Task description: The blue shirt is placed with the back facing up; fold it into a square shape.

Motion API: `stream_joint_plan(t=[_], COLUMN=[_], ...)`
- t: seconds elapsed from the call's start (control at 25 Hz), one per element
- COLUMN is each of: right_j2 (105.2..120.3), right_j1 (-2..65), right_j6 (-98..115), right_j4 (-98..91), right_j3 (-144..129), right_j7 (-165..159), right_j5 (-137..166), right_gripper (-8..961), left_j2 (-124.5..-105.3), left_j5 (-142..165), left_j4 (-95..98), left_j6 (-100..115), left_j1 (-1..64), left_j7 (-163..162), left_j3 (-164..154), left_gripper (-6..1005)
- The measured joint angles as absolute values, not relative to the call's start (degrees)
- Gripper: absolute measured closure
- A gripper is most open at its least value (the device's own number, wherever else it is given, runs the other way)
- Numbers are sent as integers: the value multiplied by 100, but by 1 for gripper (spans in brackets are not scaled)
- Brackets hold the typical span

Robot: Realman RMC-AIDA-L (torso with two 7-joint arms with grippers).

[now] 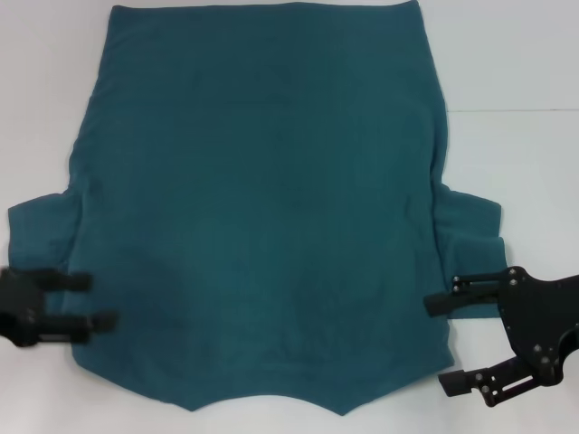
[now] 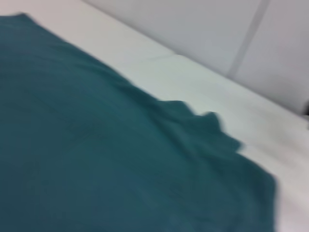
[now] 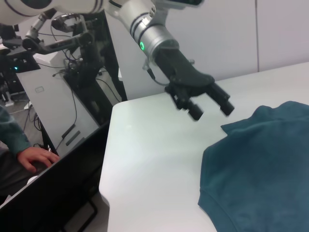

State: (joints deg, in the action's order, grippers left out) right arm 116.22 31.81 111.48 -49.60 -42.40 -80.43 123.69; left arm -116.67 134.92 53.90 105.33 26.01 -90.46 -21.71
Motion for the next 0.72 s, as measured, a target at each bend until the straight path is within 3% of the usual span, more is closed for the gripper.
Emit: stream_joint_plan(t=[0.4,0.72], right_j2=[11637,11642], right_j1=[3303,3421], right_j6=[11170,11146], right_j4=[-5060,-5063], right_j3=[-4251,-4280], right_j7=[-8245,-8346], right_j5=[12385,12384], right_gripper=[6,6], left_j2=[-11580,-11632], left_j5=[13960,14360], left_j4=[6090,5938], left_j6=[9566,8057], left_j1=[2505,2529], left_j7=[-9515,-9492], left_j3=[-2103,-2757], left_gripper=[123,124])
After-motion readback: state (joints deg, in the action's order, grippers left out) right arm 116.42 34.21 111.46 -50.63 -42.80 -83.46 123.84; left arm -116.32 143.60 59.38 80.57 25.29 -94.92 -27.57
